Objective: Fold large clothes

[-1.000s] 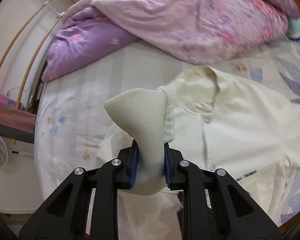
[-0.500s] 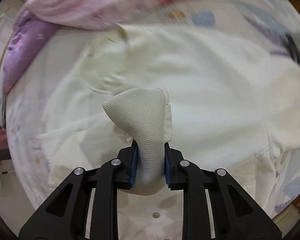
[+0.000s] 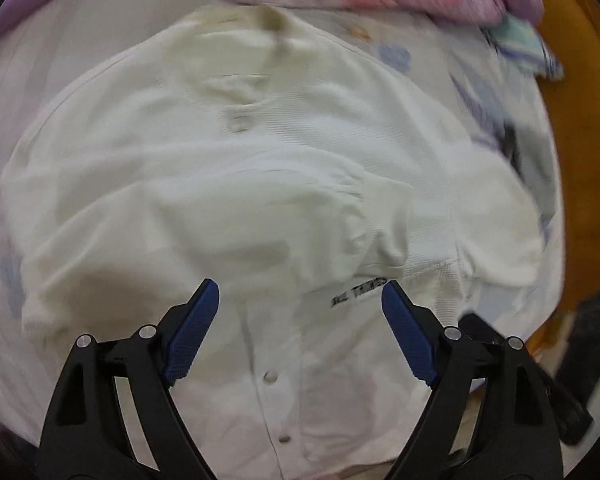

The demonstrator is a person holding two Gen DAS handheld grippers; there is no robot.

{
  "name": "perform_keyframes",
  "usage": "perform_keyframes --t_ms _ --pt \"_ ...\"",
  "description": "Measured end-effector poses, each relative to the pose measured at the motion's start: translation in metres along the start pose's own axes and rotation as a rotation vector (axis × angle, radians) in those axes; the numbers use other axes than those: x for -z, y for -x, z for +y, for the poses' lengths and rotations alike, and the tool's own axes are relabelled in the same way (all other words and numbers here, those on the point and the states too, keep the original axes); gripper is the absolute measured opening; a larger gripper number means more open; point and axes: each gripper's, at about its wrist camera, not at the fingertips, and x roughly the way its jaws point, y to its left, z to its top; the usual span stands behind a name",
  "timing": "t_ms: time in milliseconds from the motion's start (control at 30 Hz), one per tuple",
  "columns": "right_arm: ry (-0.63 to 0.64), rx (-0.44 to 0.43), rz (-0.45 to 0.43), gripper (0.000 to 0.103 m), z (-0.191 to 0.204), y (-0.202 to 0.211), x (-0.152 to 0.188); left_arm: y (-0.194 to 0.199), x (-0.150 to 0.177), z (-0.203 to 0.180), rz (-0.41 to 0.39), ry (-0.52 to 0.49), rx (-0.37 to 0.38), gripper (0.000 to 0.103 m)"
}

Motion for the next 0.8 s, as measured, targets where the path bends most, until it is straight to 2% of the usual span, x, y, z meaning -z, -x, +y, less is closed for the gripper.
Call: perform_keyframes --t_ms 33,100,167,233,267,333,400,467,500,567,600,633,667,700,767,800 --pt "0.007 0.006 0.005 0.064 0.003 -0.001 0.0 0.008 0.005 0.011 -0.007 0.035 0.009 0.084" --pt "0.013 0.023 0.022 0.068 0.016 -0.01 -0.008 0.027 0.017 0.052 -0.036 0.142 -0.002 0.084" --pt "0.014 0.018 0.031 0.069 0.028 -0.02 -0.018 0.037 0.025 0.086 -0.045 0.206 -0.056 0.084" --pt "0.042 0.075 0.025 0.069 0.04 -0.032 -0.028 0.044 0.036 0.131 -0.065 0.302 -0.116 0.084" --pt "0.063 0.089 0.016 0.069 0.045 -0.038 -0.033 0.046 0.041 0.148 -0.06 0.351 -0.12 0.084" --pt "0.105 0.118 0.021 0.069 0.053 -0.052 -0.041 0.047 0.052 0.185 -0.045 0.466 -0.073 0.084" --pt "0.172 0.185 0.049 0.069 0.062 -0.076 -0.05 0.043 0.066 0.223 -0.052 0.612 -0.01 0.084" --pt "0.187 0.256 0.076 0.068 0.065 -0.097 -0.057 0.036 0.077 0.247 -0.041 0.73 0.018 0.084" --pt "0.178 0.25 0.085 0.068 0.064 -0.103 -0.06 0.032 0.082 0.257 -0.053 0.785 0.058 0.084" --pt "0.171 0.259 0.098 0.051 0.063 -0.116 -0.064 0.026 0.087 0.268 -0.075 0.868 0.144 0.084" --pt "0.184 0.276 0.081 0.027 0.064 -0.118 -0.065 0.024 0.09 0.27 -0.086 0.891 0.179 0.084" --pt "0.207 0.307 0.061 0.016 0.066 -0.119 -0.065 0.02 0.09 0.272 -0.106 0.913 0.223 0.084" --pt "0.224 0.315 0.05 0.01 0.067 -0.118 -0.064 0.015 0.092 0.277 -0.134 0.947 0.257 0.08" --pt "0.238 0.307 0.043 0.006 0.068 -0.115 -0.063 0.011 0.093 0.281 -0.142 0.977 0.26 0.073" --pt "0.278 0.304 0.028 0.005 0.068 -0.104 -0.057 0.0 0.098 0.286 -0.087 1.019 0.223 0.028" --pt "0.302 0.305 0.022 0.005 0.067 -0.098 -0.054 -0.003 0.1 0.285 -0.062 1.012 0.213 0.021"
